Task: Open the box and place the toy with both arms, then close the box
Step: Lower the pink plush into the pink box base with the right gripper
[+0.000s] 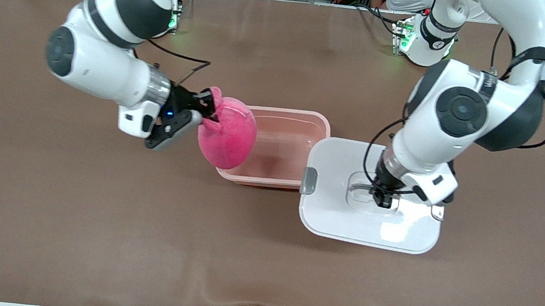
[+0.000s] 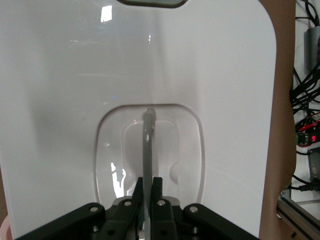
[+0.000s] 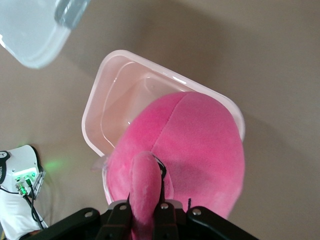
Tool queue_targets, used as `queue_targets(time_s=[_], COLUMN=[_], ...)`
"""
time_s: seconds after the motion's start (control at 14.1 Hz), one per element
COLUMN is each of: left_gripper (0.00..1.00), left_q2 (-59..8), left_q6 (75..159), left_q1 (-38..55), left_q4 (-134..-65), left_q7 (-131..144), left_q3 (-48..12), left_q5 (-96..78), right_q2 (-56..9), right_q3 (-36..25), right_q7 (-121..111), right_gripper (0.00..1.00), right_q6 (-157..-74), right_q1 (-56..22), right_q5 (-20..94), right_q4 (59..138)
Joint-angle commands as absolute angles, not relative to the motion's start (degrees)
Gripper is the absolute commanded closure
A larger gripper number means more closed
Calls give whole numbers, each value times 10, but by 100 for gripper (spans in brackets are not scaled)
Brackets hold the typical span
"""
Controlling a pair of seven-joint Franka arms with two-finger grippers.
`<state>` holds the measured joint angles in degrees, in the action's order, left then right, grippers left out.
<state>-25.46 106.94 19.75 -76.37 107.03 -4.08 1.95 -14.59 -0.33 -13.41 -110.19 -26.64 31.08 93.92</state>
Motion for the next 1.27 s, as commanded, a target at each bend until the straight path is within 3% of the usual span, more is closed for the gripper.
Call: queue_targets(time_s=[0.0, 1.2], left_gripper=[100, 100], left_q2=[-230, -233], left_q6=[1069, 1103], left_q1=[165, 76], left_q4=[-769, -771], left_q7=[1017, 922], left_q3=[-49, -52], left_q5=[30, 19], right_q2=[-156, -211], right_q3=[-11, -11], right_q7=[-127, 21], right_gripper=[100, 100], right_q6=[-1114, -1166], right_q1=[-286, -315], right_q5=[317, 346], right_q4=[928, 929])
